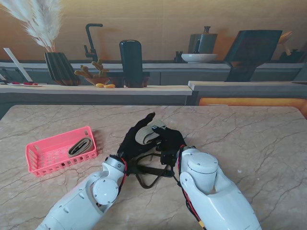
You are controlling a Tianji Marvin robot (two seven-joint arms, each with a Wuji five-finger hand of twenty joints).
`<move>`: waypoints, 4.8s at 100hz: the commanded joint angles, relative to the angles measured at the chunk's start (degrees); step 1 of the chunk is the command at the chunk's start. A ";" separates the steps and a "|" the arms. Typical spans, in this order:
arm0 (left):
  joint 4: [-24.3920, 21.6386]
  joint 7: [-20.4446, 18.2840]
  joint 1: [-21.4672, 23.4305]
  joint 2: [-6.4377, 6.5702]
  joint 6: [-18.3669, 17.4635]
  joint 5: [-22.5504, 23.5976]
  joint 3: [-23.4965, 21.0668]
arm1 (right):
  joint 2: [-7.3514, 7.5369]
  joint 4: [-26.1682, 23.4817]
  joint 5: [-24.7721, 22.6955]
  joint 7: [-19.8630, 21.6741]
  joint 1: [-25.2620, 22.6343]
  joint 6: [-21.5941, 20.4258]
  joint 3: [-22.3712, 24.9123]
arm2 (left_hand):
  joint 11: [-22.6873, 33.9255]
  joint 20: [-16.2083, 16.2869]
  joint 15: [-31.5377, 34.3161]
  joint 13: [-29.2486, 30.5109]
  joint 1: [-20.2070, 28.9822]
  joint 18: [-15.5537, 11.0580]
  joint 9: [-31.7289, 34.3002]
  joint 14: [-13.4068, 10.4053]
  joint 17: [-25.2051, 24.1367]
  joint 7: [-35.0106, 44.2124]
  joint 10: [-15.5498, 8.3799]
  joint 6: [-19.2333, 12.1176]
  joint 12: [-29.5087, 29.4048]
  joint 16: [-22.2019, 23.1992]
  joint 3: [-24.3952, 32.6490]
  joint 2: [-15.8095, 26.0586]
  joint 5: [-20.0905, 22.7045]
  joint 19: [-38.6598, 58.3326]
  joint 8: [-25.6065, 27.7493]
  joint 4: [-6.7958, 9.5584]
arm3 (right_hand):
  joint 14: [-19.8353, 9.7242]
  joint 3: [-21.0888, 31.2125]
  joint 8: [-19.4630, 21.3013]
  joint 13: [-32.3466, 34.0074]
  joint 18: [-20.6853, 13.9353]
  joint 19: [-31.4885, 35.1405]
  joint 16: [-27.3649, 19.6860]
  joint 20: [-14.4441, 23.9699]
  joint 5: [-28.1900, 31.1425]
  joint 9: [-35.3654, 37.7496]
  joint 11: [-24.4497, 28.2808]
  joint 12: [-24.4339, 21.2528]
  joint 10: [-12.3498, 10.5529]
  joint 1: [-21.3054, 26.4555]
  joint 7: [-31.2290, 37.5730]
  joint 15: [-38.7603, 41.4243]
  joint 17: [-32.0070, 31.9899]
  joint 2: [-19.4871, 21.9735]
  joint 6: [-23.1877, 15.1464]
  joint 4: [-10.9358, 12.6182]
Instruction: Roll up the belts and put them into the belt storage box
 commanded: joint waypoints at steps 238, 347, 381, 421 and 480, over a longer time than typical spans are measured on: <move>-5.04 -6.23 2.93 -0.59 -0.74 -11.69 -0.78 | 9.03 3.99 -20.76 29.69 3.74 3.20 -1.39 | 4.11 0.10 0.96 19.12 38.09 -3.84 36.64 -6.07 12.59 51.39 -8.94 -8.93 5.13 -6.62 -26.30 14.14 19.02 6.12 8.99 -2.20 | 10.36 -15.75 26.87 -6.27 7.31 0.65 1.46 4.77 -7.94 -5.29 -6.36 0.66 11.17 -13.56 -16.54 -4.00 -6.47 17.27 7.27 10.42; -1.79 0.17 0.42 -0.97 4.85 -2.80 0.25 | 10.90 7.25 -65.98 7.53 1.89 -39.66 -4.08 | 48.41 5.68 35.33 41.12 8.34 0.08 49.67 -4.08 27.18 74.60 -8.86 1.40 28.14 6.07 13.30 -8.25 19.99 24.97 28.81 -0.86 | 6.25 -11.73 20.19 -12.84 7.72 -16.27 -5.67 -0.79 -22.48 -10.95 -7.65 -0.96 4.53 -14.59 -20.59 -26.17 -5.27 1.98 8.23 12.10; -0.12 1.42 -0.91 -0.59 5.03 1.00 1.26 | 10.31 9.81 -71.36 3.37 6.46 -36.19 -9.59 | 48.96 5.88 35.61 41.45 8.77 1.48 50.00 -3.30 27.24 74.71 -8.67 2.68 27.71 5.39 13.90 -8.56 20.28 25.33 29.63 -0.77 | 12.13 -12.29 25.62 2.03 12.36 0.76 -2.12 0.27 -8.98 7.80 0.08 -0.13 6.57 -18.65 -10.36 -11.69 1.89 11.41 7.92 12.49; -0.16 1.24 -0.92 -0.50 5.28 1.11 1.22 | 10.66 11.43 -72.40 5.59 8.71 -34.09 -12.45 | 48.97 5.90 35.50 41.26 8.99 1.58 49.90 -3.00 27.03 74.63 -8.52 2.59 27.43 4.99 13.81 -8.80 20.46 25.15 29.43 -1.00 | 14.31 -9.37 24.06 8.91 13.71 5.17 -3.93 -2.85 3.97 19.91 -3.02 -3.40 6.20 -7.30 -8.76 -10.49 4.81 11.52 6.34 13.73; -1.31 0.95 -0.13 -0.79 7.14 -1.04 0.32 | 10.59 11.94 -68.84 10.69 10.41 -29.79 -15.98 | 47.96 5.38 34.72 42.77 9.34 2.28 51.01 -3.07 28.98 74.96 -8.43 3.73 26.38 3.69 13.48 -8.85 20.82 24.85 28.28 -1.56 | 9.31 8.71 3.83 12.53 10.30 2.01 -10.20 -3.65 4.24 26.65 -14.03 -8.15 0.04 7.45 4.39 -24.30 7.18 -3.67 1.30 4.01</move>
